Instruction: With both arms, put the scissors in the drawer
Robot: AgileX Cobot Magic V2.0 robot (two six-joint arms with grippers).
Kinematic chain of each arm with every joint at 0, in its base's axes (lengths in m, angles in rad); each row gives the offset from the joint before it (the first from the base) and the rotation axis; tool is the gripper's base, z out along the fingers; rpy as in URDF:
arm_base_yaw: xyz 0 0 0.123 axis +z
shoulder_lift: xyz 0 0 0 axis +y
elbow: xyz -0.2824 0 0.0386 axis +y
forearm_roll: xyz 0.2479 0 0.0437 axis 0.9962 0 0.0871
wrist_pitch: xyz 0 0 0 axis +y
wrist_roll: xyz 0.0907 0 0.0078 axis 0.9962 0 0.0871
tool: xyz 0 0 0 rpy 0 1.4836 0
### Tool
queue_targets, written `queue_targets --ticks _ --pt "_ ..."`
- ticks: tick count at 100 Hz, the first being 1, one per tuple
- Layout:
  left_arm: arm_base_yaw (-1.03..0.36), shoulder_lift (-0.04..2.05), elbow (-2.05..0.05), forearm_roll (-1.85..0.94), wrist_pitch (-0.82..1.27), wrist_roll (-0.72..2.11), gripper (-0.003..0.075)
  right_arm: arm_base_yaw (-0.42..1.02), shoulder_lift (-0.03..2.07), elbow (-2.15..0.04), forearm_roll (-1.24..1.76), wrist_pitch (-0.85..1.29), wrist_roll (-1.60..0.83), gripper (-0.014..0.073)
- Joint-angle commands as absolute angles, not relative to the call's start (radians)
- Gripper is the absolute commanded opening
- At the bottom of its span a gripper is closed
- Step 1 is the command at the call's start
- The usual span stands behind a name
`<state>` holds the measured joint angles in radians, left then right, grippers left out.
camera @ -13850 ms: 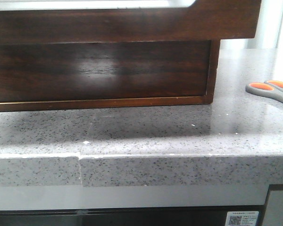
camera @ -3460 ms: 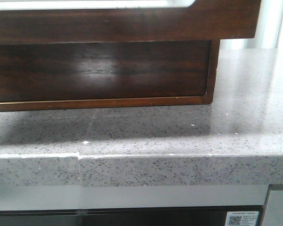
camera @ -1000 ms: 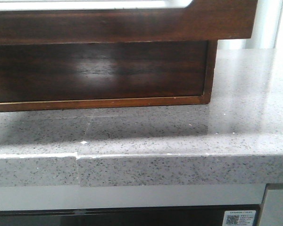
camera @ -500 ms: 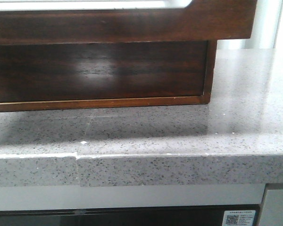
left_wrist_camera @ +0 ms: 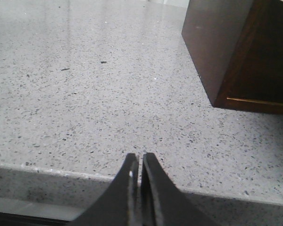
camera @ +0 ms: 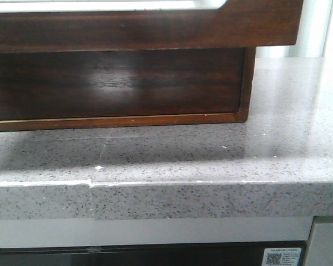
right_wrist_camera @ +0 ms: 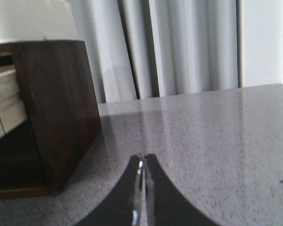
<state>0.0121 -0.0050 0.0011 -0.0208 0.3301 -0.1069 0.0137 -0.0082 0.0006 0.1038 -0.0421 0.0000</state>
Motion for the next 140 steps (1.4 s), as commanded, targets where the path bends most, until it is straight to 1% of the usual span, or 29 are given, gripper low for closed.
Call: queue_targets --ticks 1,4,7,20,30,56,73,140 --pt "0.013 -0.032 0.021 -0.021 0.273 -0.118 -0.0022 0.007 -0.027 0.029 0.079 -0.198 0.008 -0.0041" --pt "0.013 -0.032 0.021 -0.021 0.273 -0.118 -0.0022 0.007 -0.027 0.041 0.06 -0.211 0.019 -0.0041" --pt "0.013 -0.032 0.021 -0.021 0.273 -0.118 -0.0022 0.007 -0.027 0.039 0.029 -0.166 0.041 -0.0041" --pt "0.013 -0.032 0.021 -0.021 0.273 -0.118 -0.0022 0.007 -0.027 0.037 -0.119 -0.145 0.111 -0.0041" --pt "0.013 -0.032 0.021 -0.021 0.273 -0.118 -0.0022 0.007 -0.027 0.037 -0.134 -0.117 0.113 -0.0041" --pt "0.013 -0.032 0.021 -0.021 0.273 -0.118 -0.0022 0.007 -0.027 0.039 -0.111 0.197 0.112 -0.0041" --pt "0.013 -0.032 0.021 -0.021 0.273 -0.118 -0.0022 0.007 -0.027 0.039 -0.106 0.308 0.111 -0.0041" --pt "0.013 -0.032 0.021 -0.021 0.273 -0.118 -0.0022 0.007 -0.027 0.039 -0.103 0.312 0.109 -0.0041"
